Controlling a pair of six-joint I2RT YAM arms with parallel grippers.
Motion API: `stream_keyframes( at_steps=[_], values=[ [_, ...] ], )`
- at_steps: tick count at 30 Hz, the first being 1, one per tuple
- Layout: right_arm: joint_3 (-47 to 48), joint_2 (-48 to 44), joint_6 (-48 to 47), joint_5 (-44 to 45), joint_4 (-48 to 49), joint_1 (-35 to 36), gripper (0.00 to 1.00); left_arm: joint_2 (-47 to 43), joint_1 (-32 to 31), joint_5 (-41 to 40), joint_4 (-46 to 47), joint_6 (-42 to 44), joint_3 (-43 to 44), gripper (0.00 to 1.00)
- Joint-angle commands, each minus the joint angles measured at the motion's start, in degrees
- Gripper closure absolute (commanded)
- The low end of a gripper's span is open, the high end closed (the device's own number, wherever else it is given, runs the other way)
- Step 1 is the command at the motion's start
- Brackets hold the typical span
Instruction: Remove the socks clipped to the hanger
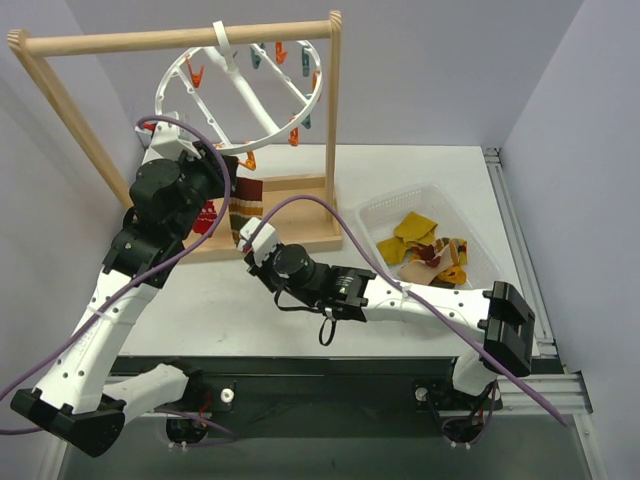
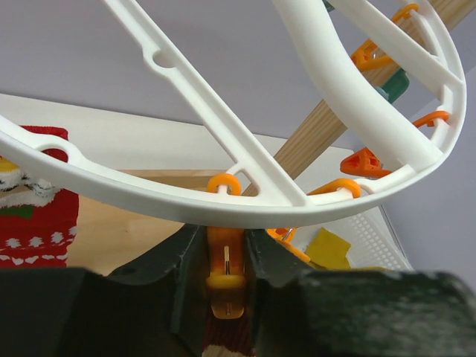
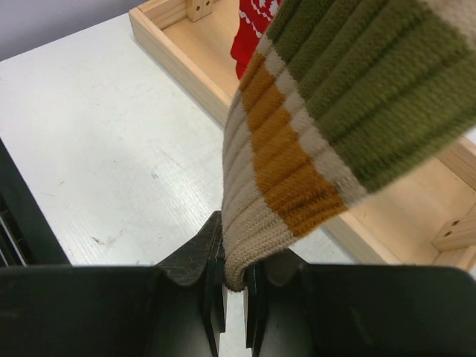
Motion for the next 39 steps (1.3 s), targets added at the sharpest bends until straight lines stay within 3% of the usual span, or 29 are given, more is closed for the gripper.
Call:
stream_keyframes(
  at_steps=[1,2,6,17,29,34,39],
  values=[
    [2.1,-2.7,-2.5,4.7,0.7,1.0,1.0,-1.3,0.0,-1.6,6.5,1.9,-0.9,0.77],
    [1.6,-2.8,-2.4,5.1,0.7,1.1,1.0,-1.2,0.0,-1.7,6.2,1.9,-0.7,0.86],
    [-1.0,-4.2,-1.4,6.1,0.8,1.1,1.0,-1.3,0.0,-1.4,6.3,1.7,-0.7,1.0],
    [-10.3,-8.5,5.3,10.5,1.4,-0.7,1.0,-1.4,0.0,0.7,6.1,3.2,-0.6,1.0],
    [-19.5,-16.8,15.6,7.6,-1.4,-10.2,1.0,-1.8,0.0,2.7,5.3,3.2,-0.1,1.0],
    [-19.6,-17.3,15.1,5.6,-2.9,-9.9,1.0,-1.8,0.0,3.6,6.0,3.0,-0.1,1.0],
    [-14.8,-14.4,9.0,7.8,-2.2,-3.3,1.0,-1.6,0.0,4.5,6.1,2.6,0.2,1.0]
  ],
)
